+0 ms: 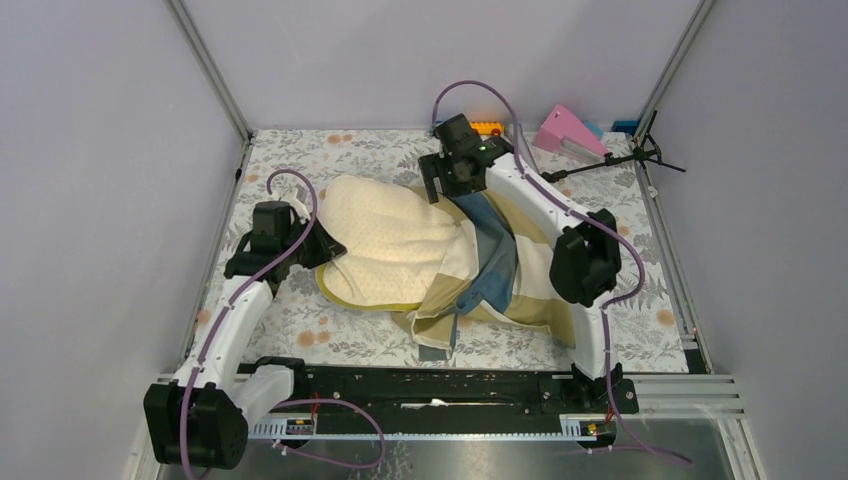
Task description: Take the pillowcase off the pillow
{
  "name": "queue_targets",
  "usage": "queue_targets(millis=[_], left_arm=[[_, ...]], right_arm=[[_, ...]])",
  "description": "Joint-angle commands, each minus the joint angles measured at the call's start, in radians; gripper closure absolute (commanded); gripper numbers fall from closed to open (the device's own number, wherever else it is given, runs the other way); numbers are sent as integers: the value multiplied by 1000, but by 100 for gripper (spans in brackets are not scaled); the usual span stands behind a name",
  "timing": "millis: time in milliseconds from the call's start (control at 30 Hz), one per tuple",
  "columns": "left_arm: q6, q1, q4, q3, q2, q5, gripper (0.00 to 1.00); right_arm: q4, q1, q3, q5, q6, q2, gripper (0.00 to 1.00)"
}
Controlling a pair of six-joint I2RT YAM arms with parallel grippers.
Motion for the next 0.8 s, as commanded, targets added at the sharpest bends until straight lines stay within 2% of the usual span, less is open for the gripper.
queue_targets(millis=[0, 67, 100, 200, 233, 333, 467, 533, 667, 767], left_arm=[[52, -9, -16, 47, -33, 12, 100], [48, -8, -17, 41, -37, 7, 100], [47, -9, -15, 39, -37, 5, 100], [46, -9, -14, 44, -31, -1, 100], [45, -9, -21, 48, -31, -12, 100], [32, -9, -83, 73, -45, -171, 100], [-42, -9, -253, 118, -87, -643, 100], [-94, -13, -335, 130, -99, -826, 100], [-174, -26, -410, 150, -132, -1008, 100], [-196, -28, -431, 152, -140, -1052, 100]], right_arm=[[-81, 21, 77, 43, -38, 64, 14], [-82, 21, 86, 28, -35, 81, 24], [-83, 21, 90, 24, -35, 87, 34], [-88, 20, 95, 83, -12, 93, 89], [-93, 18, 95, 152, 4, 92, 99], [-115, -17, 81, 268, 70, 78, 100], [-130, -144, 7, 237, 168, 26, 100], [-129, -231, -58, 215, 213, -12, 100], [-129, -390, -188, 260, 269, -88, 100], [-129, -470, -259, 292, 301, -134, 100]])
